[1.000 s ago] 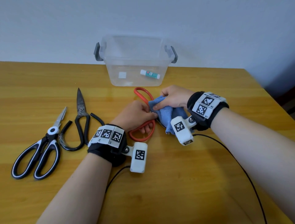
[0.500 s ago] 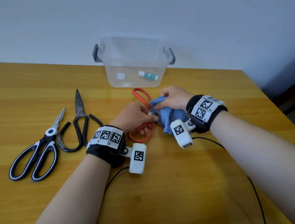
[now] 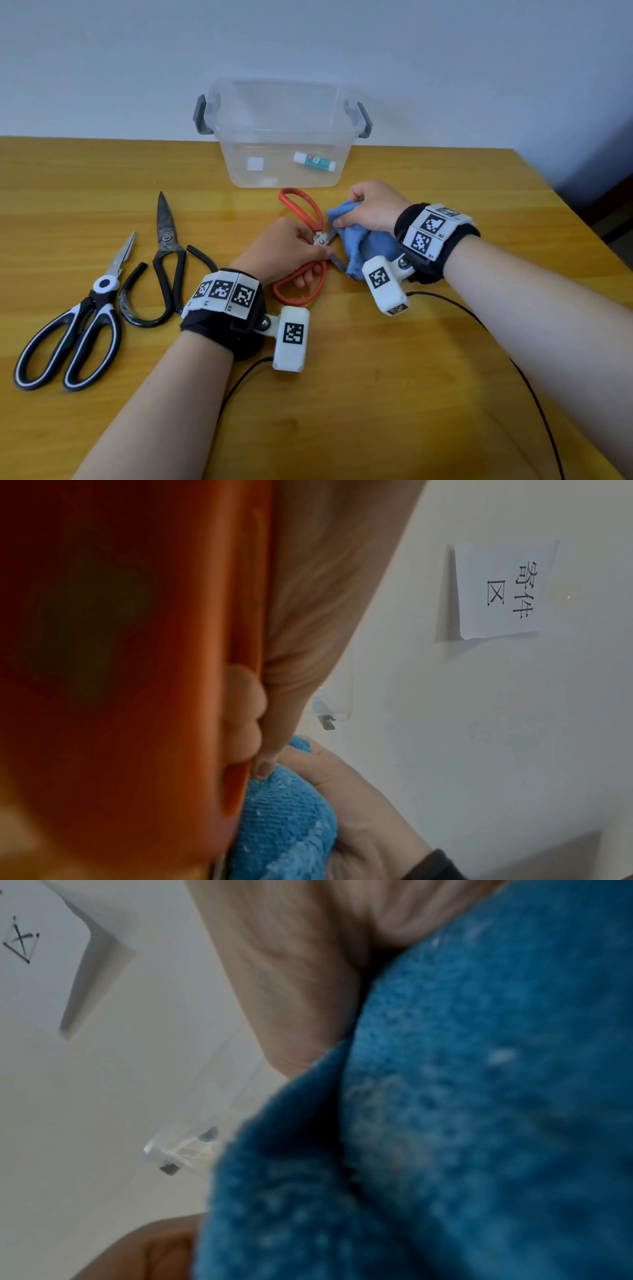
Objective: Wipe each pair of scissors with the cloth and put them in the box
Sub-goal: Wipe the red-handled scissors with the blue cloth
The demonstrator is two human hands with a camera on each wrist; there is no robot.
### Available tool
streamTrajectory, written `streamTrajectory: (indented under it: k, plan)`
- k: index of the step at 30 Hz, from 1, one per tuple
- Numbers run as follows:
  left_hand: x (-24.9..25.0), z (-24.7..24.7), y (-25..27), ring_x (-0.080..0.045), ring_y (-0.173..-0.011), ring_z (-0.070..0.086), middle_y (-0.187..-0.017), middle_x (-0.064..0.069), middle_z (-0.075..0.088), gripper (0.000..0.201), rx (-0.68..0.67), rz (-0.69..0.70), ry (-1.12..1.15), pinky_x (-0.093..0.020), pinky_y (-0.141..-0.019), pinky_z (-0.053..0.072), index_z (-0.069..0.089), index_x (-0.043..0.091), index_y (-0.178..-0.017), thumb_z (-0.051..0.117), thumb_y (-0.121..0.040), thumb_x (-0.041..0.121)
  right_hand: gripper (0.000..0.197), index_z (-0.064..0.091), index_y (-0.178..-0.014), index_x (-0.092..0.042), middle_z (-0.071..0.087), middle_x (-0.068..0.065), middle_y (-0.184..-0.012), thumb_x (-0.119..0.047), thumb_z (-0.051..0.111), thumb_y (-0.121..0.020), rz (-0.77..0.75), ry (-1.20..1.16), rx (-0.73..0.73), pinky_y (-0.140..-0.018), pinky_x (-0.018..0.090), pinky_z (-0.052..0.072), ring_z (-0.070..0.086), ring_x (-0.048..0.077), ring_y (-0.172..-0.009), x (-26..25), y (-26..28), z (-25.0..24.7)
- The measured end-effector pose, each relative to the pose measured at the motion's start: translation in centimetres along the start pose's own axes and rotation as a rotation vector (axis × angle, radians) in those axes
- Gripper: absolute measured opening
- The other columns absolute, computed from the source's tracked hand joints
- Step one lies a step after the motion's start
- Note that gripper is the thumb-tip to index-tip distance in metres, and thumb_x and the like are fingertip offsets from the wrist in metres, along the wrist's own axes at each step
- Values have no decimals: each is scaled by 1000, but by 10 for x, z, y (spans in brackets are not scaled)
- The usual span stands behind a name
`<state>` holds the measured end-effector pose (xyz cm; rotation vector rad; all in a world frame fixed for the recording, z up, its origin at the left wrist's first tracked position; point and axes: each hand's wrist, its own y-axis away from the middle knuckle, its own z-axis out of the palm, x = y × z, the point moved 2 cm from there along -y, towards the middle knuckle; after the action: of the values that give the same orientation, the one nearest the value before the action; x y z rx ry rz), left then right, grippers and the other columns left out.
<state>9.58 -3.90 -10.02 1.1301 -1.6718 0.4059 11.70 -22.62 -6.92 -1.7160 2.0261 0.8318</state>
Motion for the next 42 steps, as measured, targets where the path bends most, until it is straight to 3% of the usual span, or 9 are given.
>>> streamTrajectory:
  k: [4, 7, 14, 20, 24, 27, 30, 35, 42]
  plan:
    - [0, -1, -1, -15, -40, 59, -59, -11, 70, 30, 0, -1, -22, -21, -45, 46, 71, -4, -80, 73, -95, 23, 28, 63, -78, -17, 63, -3, -80, -26, 90, -74, -41, -83, -111, -65, 24, 44, 57, 10, -74, -7, 9, 5]
    - [-1, -1, -1, -16, -42, 60, -63, -14, 72, 29, -8, 14, -28, -21, -46, 47, 72, -3, -79, 71, -96, 21, 29, 61, -73, -19, 61, -8, -75, -25, 90, -74, -88, -42, -130, -60, 18, 42, 55, 5, -69, -9, 11, 13]
    - [2, 0, 1, -15, -40, 59, -59, -6, 71, 33, 17, 17, -36, -22, -43, 47, 66, 3, -78, 63, -102, 25, 36, 49, -74, -19, 52, -4, -76, -27, 84, -81, 18, 88, 60, -59, 29, 35, 48, 14, -71, 11, -7, -6]
    - [1, -1, -1, -16, -39, 59, -55, -4, 69, 35, 24, 22, -51, -23, -43, 49, 68, -4, -82, 56, -105, 20, 35, 55, -77, -17, 55, -3, -78, -30, 87, -78, -80, 4, -114, -61, 26, 38, 51, 10, -69, -8, 0, 13]
    - [2, 0, -1, -16, -40, 60, -58, -7, 71, 39, 21, 17, -64, -23, -43, 48, 68, 2, -75, 57, -105, 24, 35, 53, -83, -15, 50, 2, -78, -30, 85, -80, -6, 60, -13, -59, 30, 33, 47, 16, -72, 7, -8, 1]
    - [2, 0, -2, -17, -41, 60, -61, -8, 72, 33, 20, -7, -45, -24, -42, 49, 68, 0, -84, 57, -105, 23, 37, 50, -80, -16, 46, 0, -74, -31, 84, -82, 41, 119, 42, -59, 32, 32, 45, 18, -73, 18, -14, -11]
    - [3, 0, -1, -16, -39, 59, -59, -7, 71, 34, 29, -10, -46, -22, -40, 47, 66, -2, -85, 57, -105, 23, 35, 50, -79, -17, 49, -3, -76, -30, 83, -82, 7, 99, 30, -59, 28, 33, 47, 16, -75, 8, -13, -11]
    - [5, 0, 1, -14, -36, 57, -51, -2, 67, 38, 18, 11, -46, -20, -40, 46, 65, 1, -74, 56, -106, 20, 39, 53, -80, -15, 52, 4, -80, -33, 88, -77, -51, 3, -108, -64, 30, 36, 49, 16, -73, 0, -2, 8]
    - [2, 0, -1, -19, -42, 61, -65, -12, 74, 33, 26, -1, -26, -24, -41, 49, 65, 4, -80, 58, -105, 23, 36, 49, -82, -15, 48, 1, -80, -32, 81, -84, 65, 195, 16, -59, 31, 32, 47, 19, -76, 13, -12, -11]
